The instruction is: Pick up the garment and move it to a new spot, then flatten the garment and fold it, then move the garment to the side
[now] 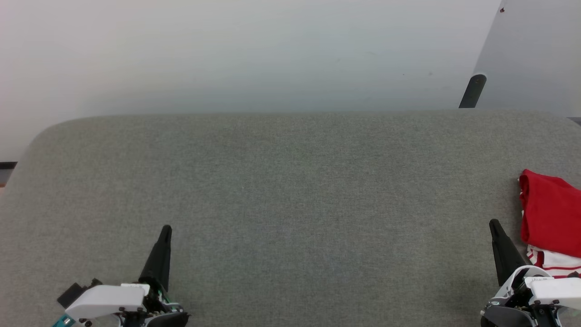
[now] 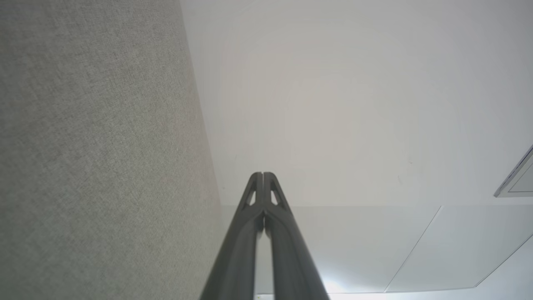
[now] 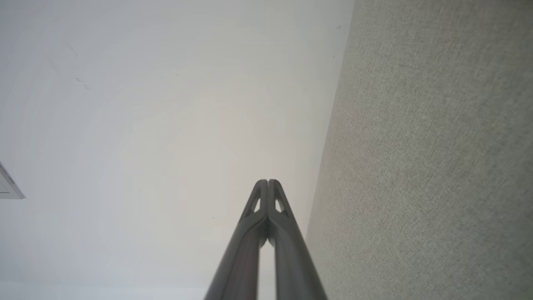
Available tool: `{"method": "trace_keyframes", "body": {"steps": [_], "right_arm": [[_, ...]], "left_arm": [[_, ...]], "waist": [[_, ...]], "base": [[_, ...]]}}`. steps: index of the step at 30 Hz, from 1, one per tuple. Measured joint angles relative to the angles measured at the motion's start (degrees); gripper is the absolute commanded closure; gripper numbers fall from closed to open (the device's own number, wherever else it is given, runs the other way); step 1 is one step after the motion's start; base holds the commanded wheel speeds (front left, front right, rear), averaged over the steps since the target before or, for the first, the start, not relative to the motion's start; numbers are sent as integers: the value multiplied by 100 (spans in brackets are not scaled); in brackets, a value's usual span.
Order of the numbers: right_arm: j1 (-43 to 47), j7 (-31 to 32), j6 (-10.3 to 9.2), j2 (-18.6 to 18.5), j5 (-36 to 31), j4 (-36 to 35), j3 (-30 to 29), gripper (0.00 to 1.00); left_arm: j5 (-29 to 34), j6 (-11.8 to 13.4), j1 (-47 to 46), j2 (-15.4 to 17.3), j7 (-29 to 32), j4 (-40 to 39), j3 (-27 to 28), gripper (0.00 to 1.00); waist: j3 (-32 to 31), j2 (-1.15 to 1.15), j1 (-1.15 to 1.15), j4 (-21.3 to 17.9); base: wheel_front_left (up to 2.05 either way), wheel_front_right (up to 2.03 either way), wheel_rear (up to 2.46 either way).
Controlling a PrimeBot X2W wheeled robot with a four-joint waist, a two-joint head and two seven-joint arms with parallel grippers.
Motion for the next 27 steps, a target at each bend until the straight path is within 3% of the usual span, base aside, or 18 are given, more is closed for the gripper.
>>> {"method": "trace_keyframes", "body": {"steps": [27], "right_arm": [[1, 0, 0, 1, 0, 1, -1, 100]], "left_arm": [[0, 0, -2, -1, 0, 1, -1, 100]], "waist": [[0, 0, 0, 0]], "base": [[0, 0, 0]]}}
